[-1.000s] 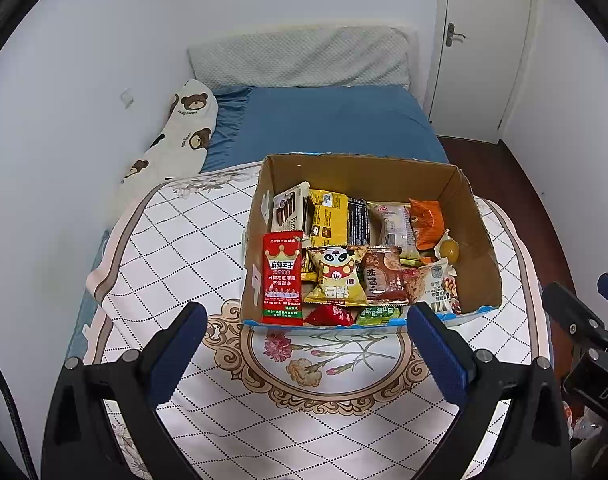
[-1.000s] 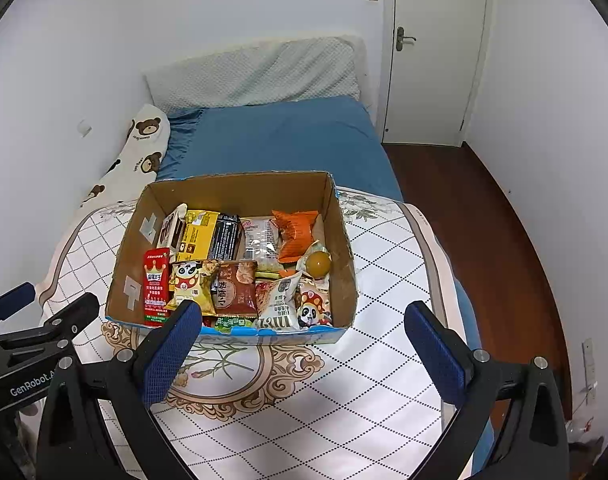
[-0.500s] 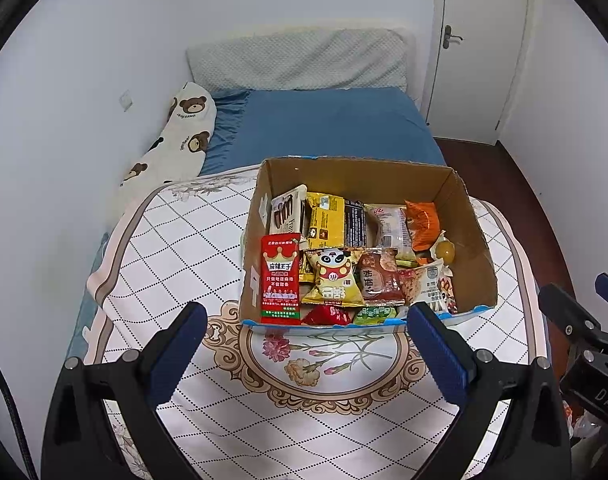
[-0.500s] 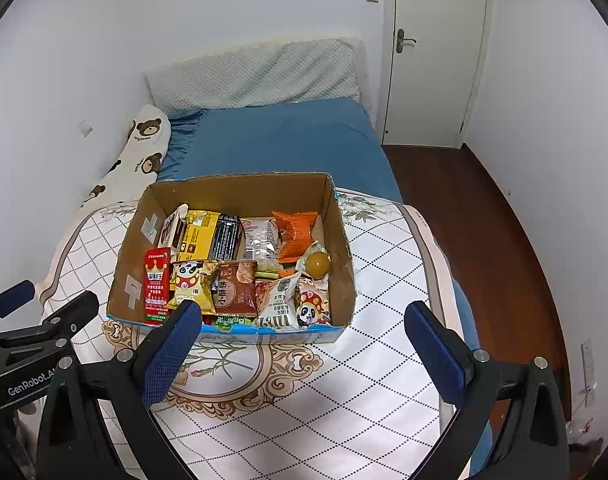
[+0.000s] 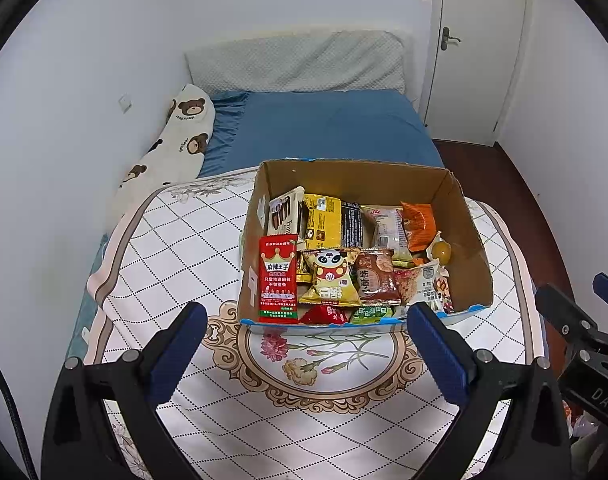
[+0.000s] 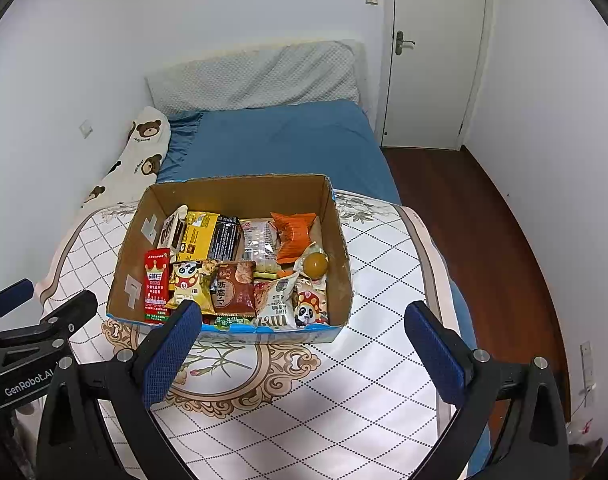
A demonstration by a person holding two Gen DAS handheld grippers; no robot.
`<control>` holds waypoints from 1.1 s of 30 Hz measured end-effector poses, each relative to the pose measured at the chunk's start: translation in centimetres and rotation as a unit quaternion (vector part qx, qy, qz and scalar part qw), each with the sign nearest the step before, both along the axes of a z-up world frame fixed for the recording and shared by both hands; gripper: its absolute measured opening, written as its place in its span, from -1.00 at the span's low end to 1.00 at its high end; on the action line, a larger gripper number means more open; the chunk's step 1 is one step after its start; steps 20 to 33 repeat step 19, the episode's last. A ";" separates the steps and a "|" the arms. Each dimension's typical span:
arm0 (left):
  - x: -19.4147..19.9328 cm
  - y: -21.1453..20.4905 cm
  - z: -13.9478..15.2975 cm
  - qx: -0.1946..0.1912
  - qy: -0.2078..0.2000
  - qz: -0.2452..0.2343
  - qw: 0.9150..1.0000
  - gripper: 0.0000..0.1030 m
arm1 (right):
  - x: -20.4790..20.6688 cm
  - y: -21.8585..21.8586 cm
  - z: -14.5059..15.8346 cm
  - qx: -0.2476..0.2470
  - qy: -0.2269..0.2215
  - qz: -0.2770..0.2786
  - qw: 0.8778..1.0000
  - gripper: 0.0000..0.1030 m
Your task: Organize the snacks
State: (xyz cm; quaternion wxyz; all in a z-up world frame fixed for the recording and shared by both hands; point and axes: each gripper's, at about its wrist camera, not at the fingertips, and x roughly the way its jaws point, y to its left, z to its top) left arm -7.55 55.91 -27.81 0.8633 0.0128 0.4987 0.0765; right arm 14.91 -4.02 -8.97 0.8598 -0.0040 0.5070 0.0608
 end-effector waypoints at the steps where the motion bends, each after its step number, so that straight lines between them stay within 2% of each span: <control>1: 0.0 0.0 -0.1 0.000 0.000 0.000 1.000 0.99 | 0.0 0.0 0.0 0.000 0.000 0.000 1.000 1.00; 33: -0.1 -0.2 0.2 -0.006 -0.003 -0.002 1.000 0.99 | -0.1 -0.3 0.2 0.000 -0.001 -0.002 1.000 1.00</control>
